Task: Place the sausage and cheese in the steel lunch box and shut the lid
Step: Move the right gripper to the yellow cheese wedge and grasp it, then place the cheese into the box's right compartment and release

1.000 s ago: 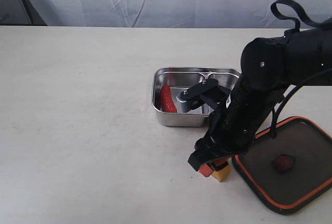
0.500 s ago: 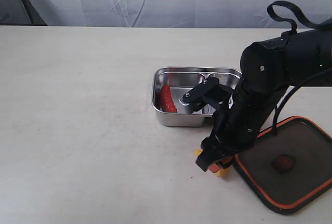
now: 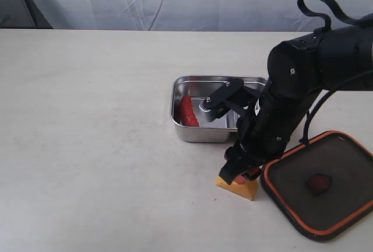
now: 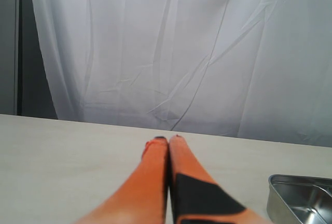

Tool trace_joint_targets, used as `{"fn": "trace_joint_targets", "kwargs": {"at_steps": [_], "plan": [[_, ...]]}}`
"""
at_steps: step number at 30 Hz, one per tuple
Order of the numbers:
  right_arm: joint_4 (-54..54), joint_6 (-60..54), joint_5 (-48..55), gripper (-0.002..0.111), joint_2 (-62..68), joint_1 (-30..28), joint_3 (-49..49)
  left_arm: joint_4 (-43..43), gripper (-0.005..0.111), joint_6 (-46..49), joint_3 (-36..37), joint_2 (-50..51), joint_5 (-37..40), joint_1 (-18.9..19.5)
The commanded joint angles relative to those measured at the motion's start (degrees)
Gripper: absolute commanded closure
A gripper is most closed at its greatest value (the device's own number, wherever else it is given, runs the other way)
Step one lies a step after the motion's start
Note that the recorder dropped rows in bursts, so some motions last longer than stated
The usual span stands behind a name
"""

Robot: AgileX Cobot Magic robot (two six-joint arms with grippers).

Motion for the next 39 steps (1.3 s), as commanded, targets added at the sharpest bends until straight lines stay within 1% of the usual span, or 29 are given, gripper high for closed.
{"fn": "trace_joint_targets", "kwargs": {"at_steps": [1, 11, 27, 29, 33, 35, 36, 38, 39], "plan": [[-1.57, -1.8, -0.6, 0.05, 0.13, -0.19, -0.33, 0.11, 0.106, 0.0, 0.04, -0.19, -0.37, -0.34], [0.17, -4.43, -0.52, 0.05, 3.87, -0.19, -0.33, -0.43, 0.106, 0.0, 0.04, -0.19, -0.37, -0.34], [1.12, -4.69, -0.72, 0.051, 6.83, -0.19, -0.33, -0.43, 0.106, 0.0, 0.04, -0.19, -0.37, -0.34], [1.5, -4.67, -0.72, 0.056, 6.83, -0.19, -0.33, -0.43, 0.106, 0.0, 0.04, -0.19, -0.37, -0.34], [2.44, -4.67, -0.63, 0.081, 6.83, -0.19, -0.42, -0.43, 0.106, 0.0, 0.04, -0.19, -0.37, -0.34], [3.12, -4.82, -0.63, 0.091, 6.71, -0.19, -0.42, -0.43, 0.106, 0.0, 0.04, -0.19, -0.37, -0.34], [3.92, -5.63, -0.63, 0.098, 6.55, -0.19, -0.57, -0.43, 0.106, 0.0, 0.04, -0.19, -0.37, -0.34], [4.86, -6.7, -0.63, 0.108, 6.11, -0.19, -0.64, -0.43, 0.106, 0.0, 0.04, -0.19, -0.37, -0.34], [5.69, -7.39, -0.63, 0.109, 5.64, -0.19, -0.64, -0.43, 0.106, 0.0, 0.04, -0.19, -0.37, -0.34]]}}
